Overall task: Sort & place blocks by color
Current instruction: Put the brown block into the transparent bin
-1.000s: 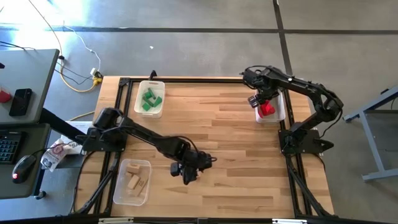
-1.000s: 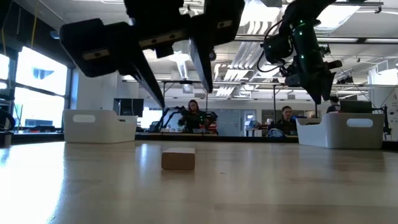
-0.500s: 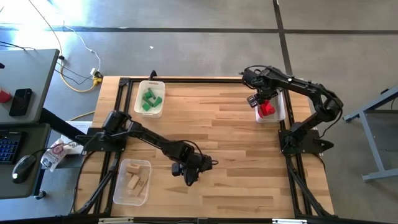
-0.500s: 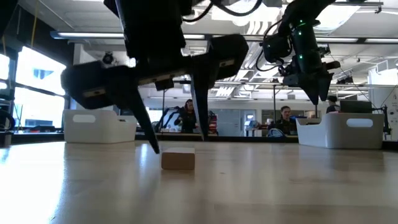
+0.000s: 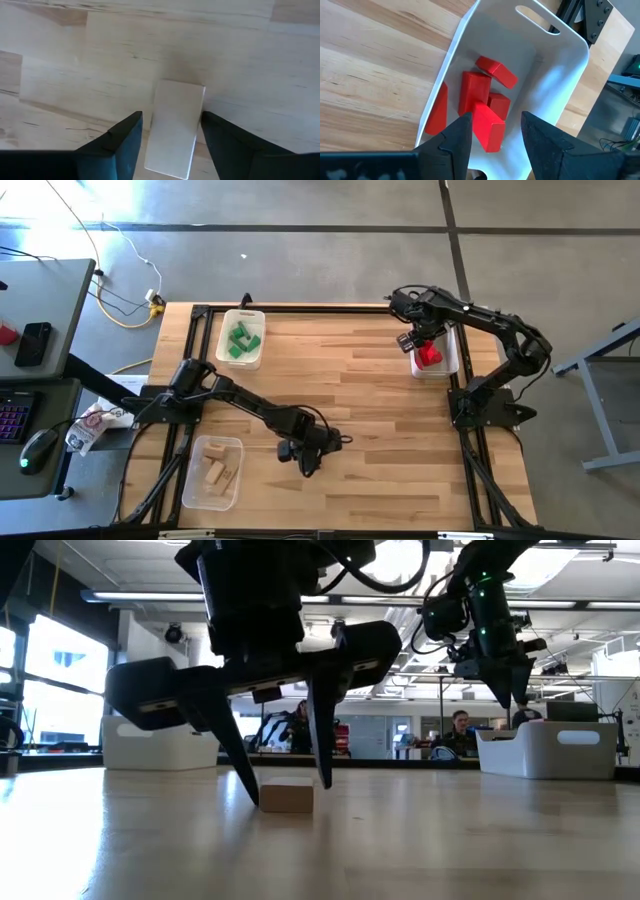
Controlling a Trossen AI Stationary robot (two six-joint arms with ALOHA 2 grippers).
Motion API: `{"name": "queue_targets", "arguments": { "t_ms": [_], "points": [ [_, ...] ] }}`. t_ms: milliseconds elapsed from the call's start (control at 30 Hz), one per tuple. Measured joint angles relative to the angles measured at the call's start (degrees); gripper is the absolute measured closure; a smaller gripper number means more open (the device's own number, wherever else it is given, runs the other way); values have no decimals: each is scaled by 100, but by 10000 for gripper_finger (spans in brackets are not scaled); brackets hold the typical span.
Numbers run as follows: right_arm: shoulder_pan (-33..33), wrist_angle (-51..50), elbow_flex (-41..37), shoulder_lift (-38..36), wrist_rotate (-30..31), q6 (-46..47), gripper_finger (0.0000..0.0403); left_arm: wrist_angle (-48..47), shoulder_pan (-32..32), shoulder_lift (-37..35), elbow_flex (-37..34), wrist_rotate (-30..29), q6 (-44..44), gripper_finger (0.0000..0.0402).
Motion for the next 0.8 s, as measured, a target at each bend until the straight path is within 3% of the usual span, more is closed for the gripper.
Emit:
{"name": "queue_targets", "arguments": {
  "t_ms": [333,800],
  "points": [
    [0,5,0,0,0,1,247,-229,28,10,-4,262,-746,310],
    [322,44,0,0,118,145,247,-557,39,-309,-62,145,-2481,313]
  ]
}}
